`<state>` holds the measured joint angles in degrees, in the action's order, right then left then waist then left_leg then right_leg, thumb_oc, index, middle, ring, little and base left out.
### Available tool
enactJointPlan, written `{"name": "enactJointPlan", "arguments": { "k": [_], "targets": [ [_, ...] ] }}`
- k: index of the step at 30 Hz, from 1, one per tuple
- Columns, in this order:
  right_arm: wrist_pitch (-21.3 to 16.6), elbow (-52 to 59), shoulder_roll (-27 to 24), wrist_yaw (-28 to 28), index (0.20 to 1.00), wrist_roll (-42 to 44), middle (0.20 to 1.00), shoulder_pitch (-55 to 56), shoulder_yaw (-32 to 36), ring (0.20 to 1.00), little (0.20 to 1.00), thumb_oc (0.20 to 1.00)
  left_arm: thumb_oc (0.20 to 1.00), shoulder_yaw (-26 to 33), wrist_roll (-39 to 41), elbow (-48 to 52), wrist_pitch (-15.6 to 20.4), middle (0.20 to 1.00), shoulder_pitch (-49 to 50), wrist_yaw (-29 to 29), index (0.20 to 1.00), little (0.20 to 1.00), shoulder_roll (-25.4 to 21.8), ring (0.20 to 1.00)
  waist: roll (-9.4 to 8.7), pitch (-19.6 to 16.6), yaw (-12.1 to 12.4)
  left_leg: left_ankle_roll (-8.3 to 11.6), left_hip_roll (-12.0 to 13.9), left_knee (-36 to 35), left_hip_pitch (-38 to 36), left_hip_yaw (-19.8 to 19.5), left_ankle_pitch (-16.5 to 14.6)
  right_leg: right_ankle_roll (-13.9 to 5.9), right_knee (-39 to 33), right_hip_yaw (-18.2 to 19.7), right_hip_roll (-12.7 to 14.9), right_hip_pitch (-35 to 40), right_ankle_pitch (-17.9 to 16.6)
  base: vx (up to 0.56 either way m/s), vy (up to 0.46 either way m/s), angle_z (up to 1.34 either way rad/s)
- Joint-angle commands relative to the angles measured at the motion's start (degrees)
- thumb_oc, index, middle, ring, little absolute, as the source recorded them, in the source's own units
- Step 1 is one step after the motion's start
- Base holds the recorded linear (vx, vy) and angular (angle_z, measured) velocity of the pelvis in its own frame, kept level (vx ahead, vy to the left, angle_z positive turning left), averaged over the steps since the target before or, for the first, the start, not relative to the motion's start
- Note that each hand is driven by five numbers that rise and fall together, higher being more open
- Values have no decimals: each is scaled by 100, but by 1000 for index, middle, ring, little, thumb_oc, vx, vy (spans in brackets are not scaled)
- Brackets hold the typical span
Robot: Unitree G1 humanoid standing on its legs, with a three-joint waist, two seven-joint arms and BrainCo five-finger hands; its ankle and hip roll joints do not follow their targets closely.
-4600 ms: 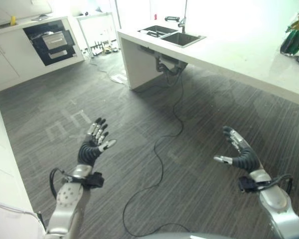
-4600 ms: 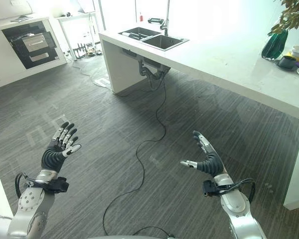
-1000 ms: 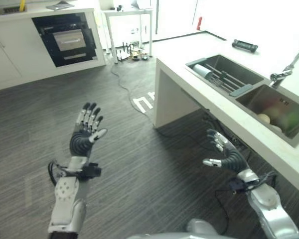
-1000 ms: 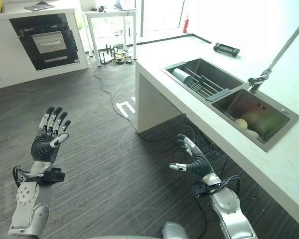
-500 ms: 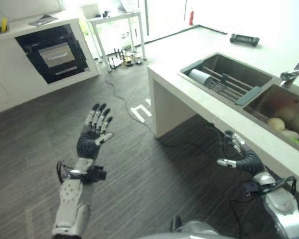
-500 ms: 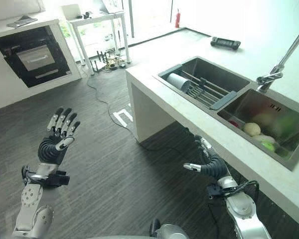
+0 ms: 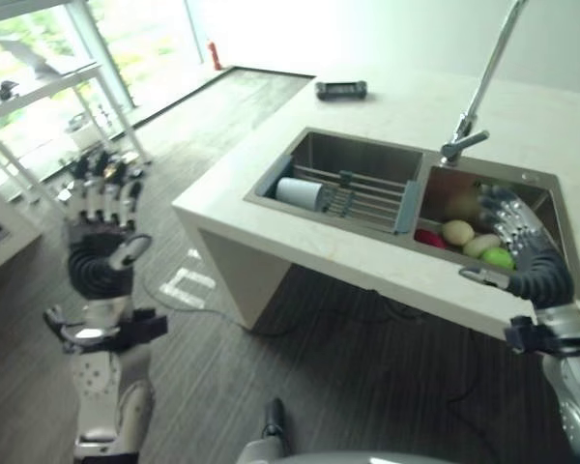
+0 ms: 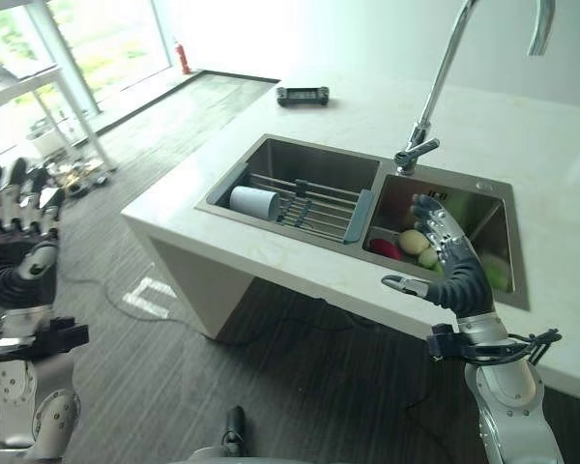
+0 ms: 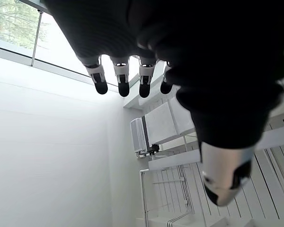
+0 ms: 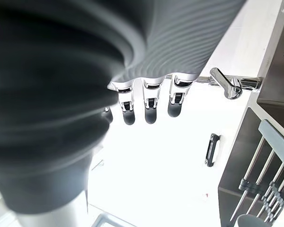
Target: Place the dishes in the dishwasher.
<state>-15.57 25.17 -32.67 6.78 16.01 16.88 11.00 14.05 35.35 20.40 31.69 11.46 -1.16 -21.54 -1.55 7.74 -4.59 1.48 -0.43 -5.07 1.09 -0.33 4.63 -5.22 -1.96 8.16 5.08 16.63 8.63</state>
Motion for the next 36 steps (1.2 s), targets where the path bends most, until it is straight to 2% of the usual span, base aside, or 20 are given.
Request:
{"name": "enactJointPlan", "arguments": {
  "k": [1,5,6,8,9,12,13,17,19,21,23,25,26,28,29,30,32,33,35,36],
  "targets": [
    [-65,75,-99,-176,1000,178,1000,-493,257,1000,1000,1000,1000,4,-67,254,387,1000,-91,37,1000,1000,-196,1000,114,-142,11,415,826,7,80,145,269,156,-104,-356,-566,-320,-392,177,393,-83],
    [28,104,-36,-293,1000,210,1000,-382,406,1000,1000,1000,1000,-34,-140,206,272,1000,-455,182,1000,1000,-341,1000,152,-193,-73,250,639,7,-171,237,37,-54,277,-470,-338,-499,-323,147,387,-46],
    [60,42,92,-382,1000,75,1000,-321,458,1000,1000,1000,1000,-24,-251,212,141,1000,-646,143,1000,1000,-379,1000,100,-244,-83,126,503,7,-247,293,-65,-172,614,-591,-156,-691,-400,164,399,-29],
    [61,-31,165,-425,1000,101,1000,-300,478,1000,1000,1000,1000,-11,-151,198,15,1000,-681,8,1000,1000,-384,1000,52,-286,-61,19,391,7,-297,353,-177,-229,905,-692,-103,-802,-441,155,329,-24],
    [20,-88,287,-413,1000,132,1000,-316,427,1000,1000,1000,1000,-24,-164,194,-36,1000,-672,-87,1000,1000,-396,1000,9,-295,-2,-73,308,7,-349,537,-235,-296,1269,-954,-108,-997,-522,109,237,-33],
    [35,-87,384,-292,1000,113,1000,-427,270,1000,1000,1000,1000,17,-311,192,-100,1000,-656,51,1000,1000,-419,1000,-11,-312,129,-82,310,7,-401,861,-296,-367,1302,-1595,-11,-1146,-575,17,94,-89],
    [82,-127,429,-270,1000,29,1000,-561,127,1000,1000,1000,1000,3,-340,144,-137,1000,-685,163,1000,1000,-455,1000,-7,-314,211,-71,330,7,-433,1118,-334,-364,1218,-1978,-15,-1205,-544,25,69,-85],
    [241,-145,391,-438,1000,-28,1000,-751,-41,1000,1000,1000,1000,-50,-236,132,-284,1000,-784,144,1000,1000,-455,1000,-3,-259,304,6,299,7,-541,1535,-390,-120,622,-2544,-298,-1329,-512,75,-2,-125],
    [172,-169,376,-526,1000,-75,1000,-748,-67,1000,1000,1000,1000,-69,-176,178,-304,1000,-738,37,1000,1000,-409,1000,7,-197,314,25,266,7,-604,1604,-389,-66,485,-2685,-297,-1389,-623,112,-109,-16],
    [93,-233,353,-642,1000,-114,1000,-710,-79,1000,1000,1000,1000,-77,-115,226,-426,1000,-687,-97,1000,1000,-365,1000,2,-145,217,2,227,7,-705,1626,-441,-20,412,-2434,-385,-1419,-682,180,-203,2],
    [165,-244,330,-757,1000,-80,1000,-741,-136,1000,1000,1000,1000,-175,-12,214,-525,1000,-682,-160,1000,1000,-353,1000,-16,-186,207,10,207,21,-809,1718,-485,-14,238,-2549,-357,-1321,-785,219,-213,28],
    [200,-254,343,-746,1000,-161,1000,-717,-197,1000,1000,1000,1000,-216,15,194,-545,1000,-567,-212,1000,1000,-336,1000,-32,-179,124,66,216,505,-854,1789,-710,62,166,-2378,-354,-1220,-790,199,-186,15],
    [219,-257,323,-738,1000,-199,1000,-712,-202,1000,1000,1000,1000,-228,38,202,-561,1000,-548,-204,1000,1000,-337,1000,-56,-172,118,104,231,782,-767,1812,-680,108,148,-2348,-340,-1229,-827,111,-178,3],
    [218,-297,215,-732,1000,-368,1000,-715,-232,1000,1000,1000,1000,-275,193,214,-570,1000,-515,-172,1000,1000,-327,1000,-106,-102,101,334,431,2041,-399,1811,-554,256,90,-2315,-337,-1137,-807,97,-201,5],
    [221,-290,148,-705,1000,-394,1000,-722,-242,1000,1000,1000,1000,-278,286,245,-545,1000,-497,-150,1000,1000,-295,1000,-141,-45,101,419,534,2699,-139,1735,-317,336,100,-2257,-317,-1124,-824,78,-131,6],
    [212,-299,113,-666,1000,-413,1000,-724,-234,1000,1000,1000,1000,-268,357,268,-465,1000,-468,-187,1000,1000,-238,1000,-156,-24,84,424,608,3003,43,1649,-313,375,122,-2210,-310,-1136,-823,118,-36,-9],
    [256,-363,83,-678,1000,-512,1000,-813,-241,1000,1000,1000,1000,-237,309,265,-375,1000,-480,-234,1000,1000,-191,1000,-100,-13,44,358,824,2489,50,1727,-457,329,91,-2164,-318,-1087,-794,168,161,-29],
    [285,-382,62,-600,1000,-433,1000,-837,-180,1000,1000,1000,1000,-220,291,284,-339,1000,-456,-183,1000,1000,-202,1000,-20,-42,29,363,960,1320,-191,1769,-395,236,-60,-2122,-316,-993,-788,208,297,-21],
    [228,-406,35,-438,1000,-322,1000,-804,-92,1000,1000,1000,1000,-201,331,262,-248,1000,-412,-118,1000,1000,-219,1000,83,-107,30,499,1081,101,-380,1641,-13,146,-219,-2045,-311,-897,-761,219,358,-8],
    [193,-383,14,-362,1000,-313,1000,-769,-48,1000,1000,1000,1000,-192,324,239,-164,1000,-386,-91,1000,1000,-211,1000,133,-107,45,644,1239,7,-252,1481,245,146,-279,-2002,-327,-819,-727,219,399,-7]
  ]
}}
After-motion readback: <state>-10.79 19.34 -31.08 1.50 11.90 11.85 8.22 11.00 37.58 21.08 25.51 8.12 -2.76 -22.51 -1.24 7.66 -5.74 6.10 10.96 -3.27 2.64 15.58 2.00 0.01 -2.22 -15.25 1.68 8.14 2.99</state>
